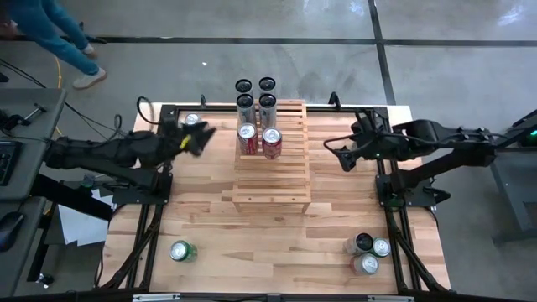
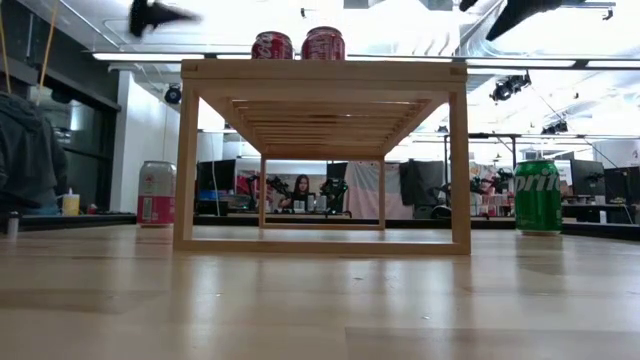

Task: Place canned beverage on shelf
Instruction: Put the top pink white soda can on the shelf

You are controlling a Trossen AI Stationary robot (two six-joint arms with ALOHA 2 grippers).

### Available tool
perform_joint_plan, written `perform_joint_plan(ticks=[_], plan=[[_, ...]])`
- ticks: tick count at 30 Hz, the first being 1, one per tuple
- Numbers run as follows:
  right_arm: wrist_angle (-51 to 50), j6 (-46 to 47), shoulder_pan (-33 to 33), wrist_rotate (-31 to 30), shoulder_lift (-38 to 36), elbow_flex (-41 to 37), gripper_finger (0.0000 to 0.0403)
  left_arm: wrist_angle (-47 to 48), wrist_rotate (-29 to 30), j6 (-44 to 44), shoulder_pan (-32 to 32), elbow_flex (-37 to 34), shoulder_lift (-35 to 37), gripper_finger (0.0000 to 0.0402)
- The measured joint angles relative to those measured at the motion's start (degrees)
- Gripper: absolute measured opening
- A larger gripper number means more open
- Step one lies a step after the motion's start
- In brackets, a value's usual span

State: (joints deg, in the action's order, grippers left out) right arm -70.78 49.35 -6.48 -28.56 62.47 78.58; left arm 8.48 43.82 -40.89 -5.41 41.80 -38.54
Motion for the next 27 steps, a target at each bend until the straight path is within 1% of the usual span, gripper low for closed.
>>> perform_joint_plan(ticks=[1,2,3,5,8,10,11,13,16,18,23,27], plan=[[0.33,0.28,0.00,0.02,-0.33,-0.50,0.0371,6.49,1.76,-4.50,1.94,1.32,-0.02,0.0333],[0.48,0.32,0.00,0.03,-0.55,-0.77,0.0371,12.99,2.19,-8.45,4.24,2.60,-0.06,0.0333],[0.39,0.27,0.00,0.00,-0.60,-0.78,0.0371,19.65,2.19,-11.86,6.83,3.73,-0.24,0.0333],[0.85,-0.37,0.00,-0.02,-0.61,-0.76,0.0371,29.97,1.89,-16.70,12.74,4.88,-1.18,0.0333],[2.18,-1.68,0.11,-0.42,-0.61,-0.76,0.0371,41.10,-1.56,-20.55,22.85,4.89,-3.38,0.0333],[2.71,-1.81,0.11,-0.42,-0.61,-0.76,0.0371,45.47,-5.01,-20.93,29.31,4.85,-5.73,0.0333],[2.80,-1.80,0.11,-0.44,-0.61,-0.76,0.0371,46.32,-6.41,-19.73,32.18,4.85,-7.08,0.0333],[2.81,-1.80,0.11,-0.44,-0.61,-0.76,0.0371,45.10,-8.70,-15.87,37.07,4.85,-9.97,0.0333],[2.81,-1.80,0.11,-0.44,-0.61,-0.76,0.0371,40.61,-10.83,-9.40,42.30,4.86,-14.19,0.0333],[2.84,-1.80,0.11,-0.44,-0.59,-0.74,0.0371,39.00,-11.71,-6.66,44.93,4.87,-17.05,0.0333],[2.89,-1.34,0.11,-0.48,-0.59,-0.71,0.0371,37.16,-13.96,-4.97,49.21,4.87,-22.03,0.0333],[2.93,-1.29,0.11,-1.06,-0.59,-0.69,0.0371,32.05,-15.04,-2.21,50.37,4.87,-24.37,0.0333]])
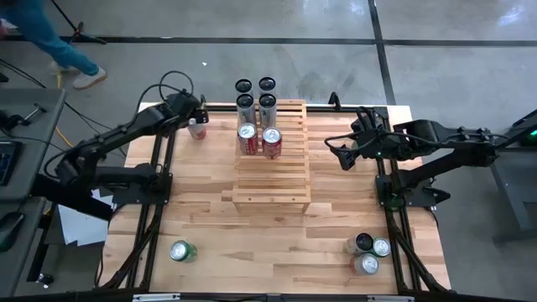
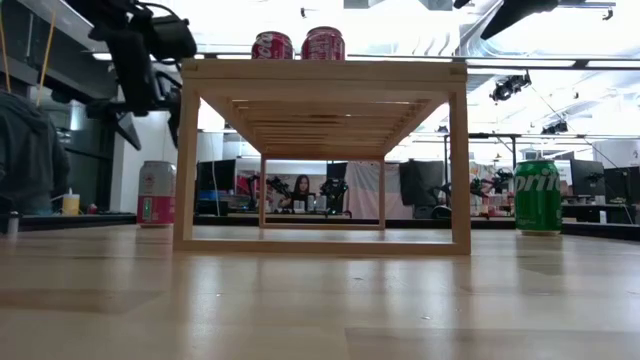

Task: Place canned beverage on shelf
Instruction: Put the top pink white soda can on the shelf

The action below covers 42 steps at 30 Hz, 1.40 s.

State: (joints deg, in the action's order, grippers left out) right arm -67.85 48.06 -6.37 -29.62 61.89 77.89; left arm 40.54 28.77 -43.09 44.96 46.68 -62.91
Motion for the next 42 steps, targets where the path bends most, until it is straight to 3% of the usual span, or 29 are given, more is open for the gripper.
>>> perform_joint_plan(ticks=[16,35,42], plan=[[0.06,1.02,0.00,-1.67,0.02,0.02,0.0371,-4.44,-0.33,1.85,1.96,0.04,-9.08,0.0333],[0.06,1.50,0.00,-1.71,0.02,0.02,0.0371,-0.31,-4.00,-1.78,1.98,0.04,-14.09,0.0332],[0.06,1.46,0.00,-2.41,0.03,0.03,0.0371,0.96,-7.84,0.11,2.67,-0.02,-11.90,0.0275]])
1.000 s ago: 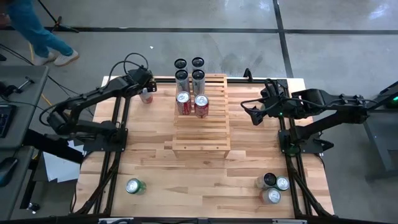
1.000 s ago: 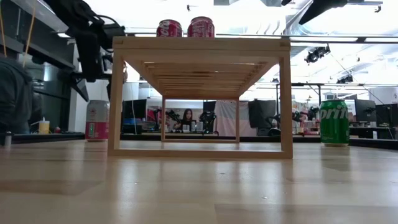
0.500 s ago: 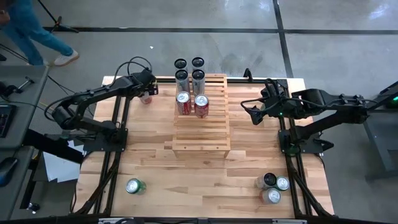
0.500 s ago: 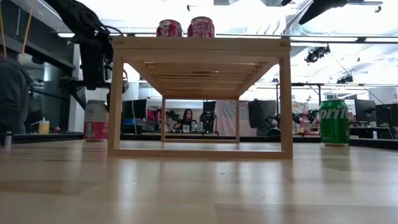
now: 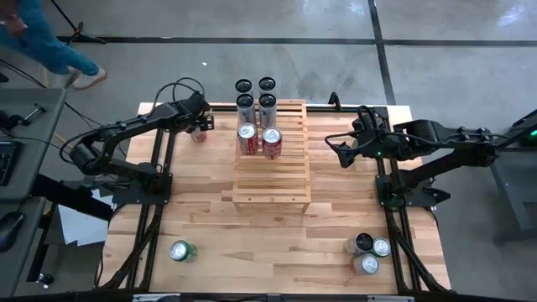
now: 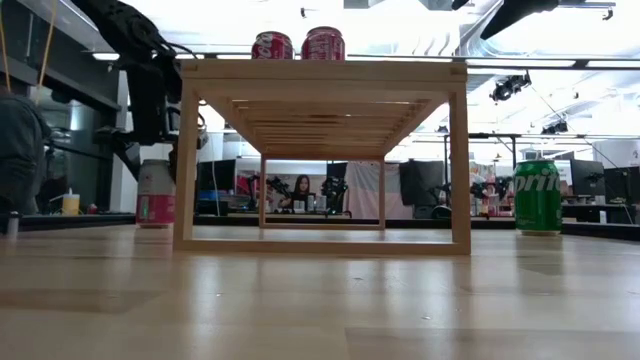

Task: Place canned beverage on shelf
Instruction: Put the top pink white soda can on the shelf

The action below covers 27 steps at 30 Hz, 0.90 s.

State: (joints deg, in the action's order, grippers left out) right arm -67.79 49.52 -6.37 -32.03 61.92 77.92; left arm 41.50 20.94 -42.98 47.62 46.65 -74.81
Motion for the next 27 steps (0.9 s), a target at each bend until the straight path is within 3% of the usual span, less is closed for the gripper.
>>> perform_joint_plan(ticks=[7,14,21,27], plan=[[0.42,-0.02,-0.02,0.00,-0.01,0.01,0.0371,7.37,-1.18,5.95,0.37,3.63,10.16,0.0275],[2.14,-0.88,-0.02,0.02,0.01,0.01,0.0371,25.16,-6.76,12.89,-4.48,17.44,19.98,0.0275],[2.43,-1.81,-0.02,-0.83,0.01,0.01,0.0371,37.51,-13.22,5.16,-22.53,29.03,21.11,0.0275],[2.43,-1.89,-0.02,-1.64,0.01,0.01,0.0371,30.93,-11.81,-1.60,-42.86,33.66,16.96,0.0275]])
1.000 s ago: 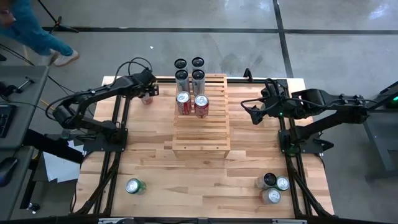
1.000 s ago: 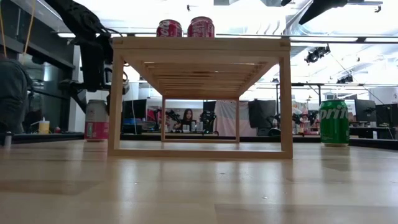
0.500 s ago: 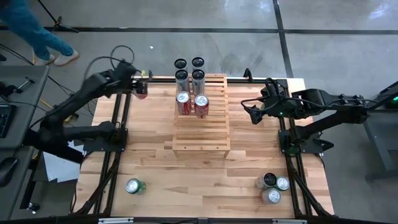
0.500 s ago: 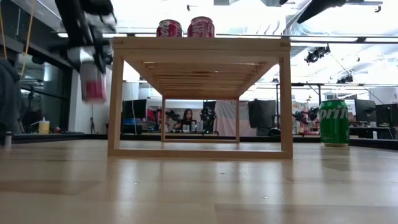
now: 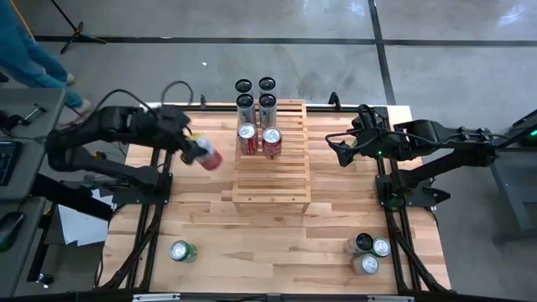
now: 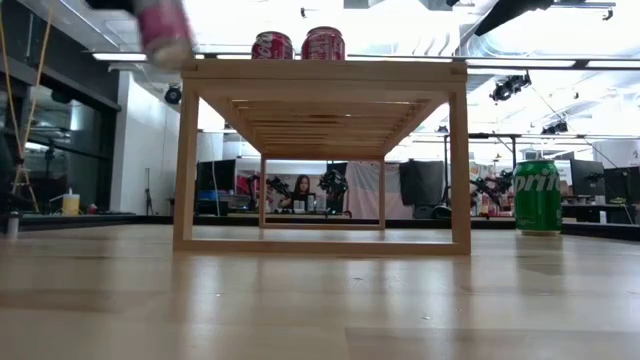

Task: Place canned beverage on shelf
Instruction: Put the top pink white soda can on the shelf

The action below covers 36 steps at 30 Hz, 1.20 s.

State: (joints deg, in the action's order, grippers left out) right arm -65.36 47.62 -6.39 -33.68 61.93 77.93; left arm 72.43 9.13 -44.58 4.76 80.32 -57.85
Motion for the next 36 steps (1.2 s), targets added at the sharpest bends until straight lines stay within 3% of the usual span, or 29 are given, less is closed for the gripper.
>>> perform_joint_plan(ticks=[5,10,20,36], plan=[[0.01,0.19,0.00,-0.39,0.00,0.00,0.0371,-6.54,6.12,6.61,-11.77,5.16,-8.32,0.0275],[0.02,0.33,0.00,-0.39,0.00,0.00,0.0371,-6.19,13.20,17.62,-17.00,11.64,-17.24,0.0275],[0.02,0.34,0.00,-0.40,0.00,0.00,0.0371,-5.98,12.00,29.14,-15.47,14.44,-27.05,0.0275],[0.02,-0.07,0.00,-0.43,0.00,0.00,0.0371,-6.52,12.56,34.69,-11.45,14.57,-31.44,0.0275]])
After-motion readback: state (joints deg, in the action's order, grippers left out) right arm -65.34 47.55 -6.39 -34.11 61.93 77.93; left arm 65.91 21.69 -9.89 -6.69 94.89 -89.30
